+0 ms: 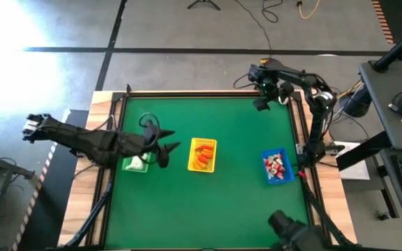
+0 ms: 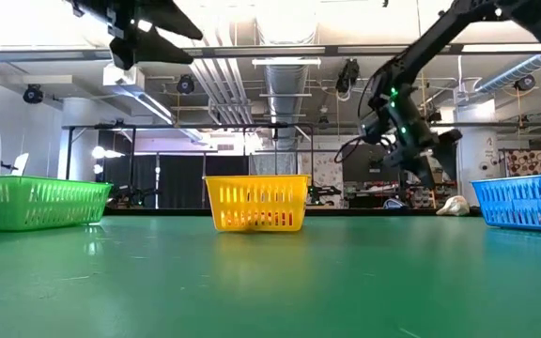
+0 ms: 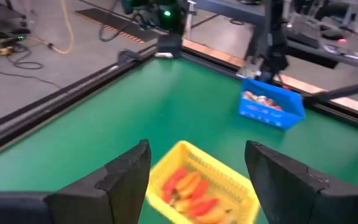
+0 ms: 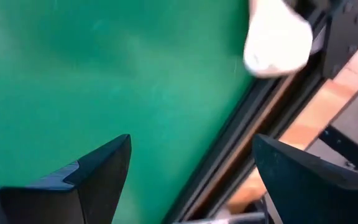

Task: Sort produce into baskets
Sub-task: Put the white garlic into the green bin

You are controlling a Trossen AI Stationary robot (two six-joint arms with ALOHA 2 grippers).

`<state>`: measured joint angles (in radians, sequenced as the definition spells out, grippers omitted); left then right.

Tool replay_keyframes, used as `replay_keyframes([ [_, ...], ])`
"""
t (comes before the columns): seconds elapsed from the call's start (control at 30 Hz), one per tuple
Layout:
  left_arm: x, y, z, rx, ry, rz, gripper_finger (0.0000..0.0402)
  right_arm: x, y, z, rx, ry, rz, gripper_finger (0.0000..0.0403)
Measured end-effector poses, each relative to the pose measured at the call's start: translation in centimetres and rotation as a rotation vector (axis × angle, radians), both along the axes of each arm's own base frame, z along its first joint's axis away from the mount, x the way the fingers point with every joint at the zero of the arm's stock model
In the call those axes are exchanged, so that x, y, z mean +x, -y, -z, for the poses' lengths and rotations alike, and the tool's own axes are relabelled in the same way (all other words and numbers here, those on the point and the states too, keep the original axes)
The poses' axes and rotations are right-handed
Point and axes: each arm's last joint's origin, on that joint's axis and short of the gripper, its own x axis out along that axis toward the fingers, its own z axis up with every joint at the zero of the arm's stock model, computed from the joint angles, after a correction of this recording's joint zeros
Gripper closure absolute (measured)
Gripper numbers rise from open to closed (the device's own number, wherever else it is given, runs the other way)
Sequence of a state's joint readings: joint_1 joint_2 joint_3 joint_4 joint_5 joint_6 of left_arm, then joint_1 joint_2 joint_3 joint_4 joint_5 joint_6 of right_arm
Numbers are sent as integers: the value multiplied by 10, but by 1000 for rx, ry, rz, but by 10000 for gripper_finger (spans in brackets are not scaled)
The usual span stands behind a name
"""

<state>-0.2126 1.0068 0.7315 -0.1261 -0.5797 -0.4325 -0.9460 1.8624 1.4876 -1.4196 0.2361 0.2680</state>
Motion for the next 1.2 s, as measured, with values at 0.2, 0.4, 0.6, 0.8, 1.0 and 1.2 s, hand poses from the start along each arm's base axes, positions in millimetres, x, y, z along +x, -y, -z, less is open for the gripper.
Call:
replay_keyframes([
  [0.2, -4, -18, -1, 1, -2, -73, 167, -17, 33, 16, -80, -26, 55, 78],
  [0.4, -3, -29, -2, -2, 6, -128, 169, -26, 62, 30, -154, -59, 219, 106],
  [0.6, -3, -31, 0, -10, 3, -136, 169, -24, 77, 48, -250, -166, 408, 163],
  [0.8, -8, -27, 6, -125, -34, -111, 169, -21, 71, 36, -408, -160, 777, 187],
  [1.0, -13, -26, 4, -108, -40, -129, 169, -11, 40, 7, -663, -170, 956, 187],
  [1.2, -10, -27, 10, -64, -68, -175, 169, -18, 17, 11, -775, -79, 1191, 187],
])
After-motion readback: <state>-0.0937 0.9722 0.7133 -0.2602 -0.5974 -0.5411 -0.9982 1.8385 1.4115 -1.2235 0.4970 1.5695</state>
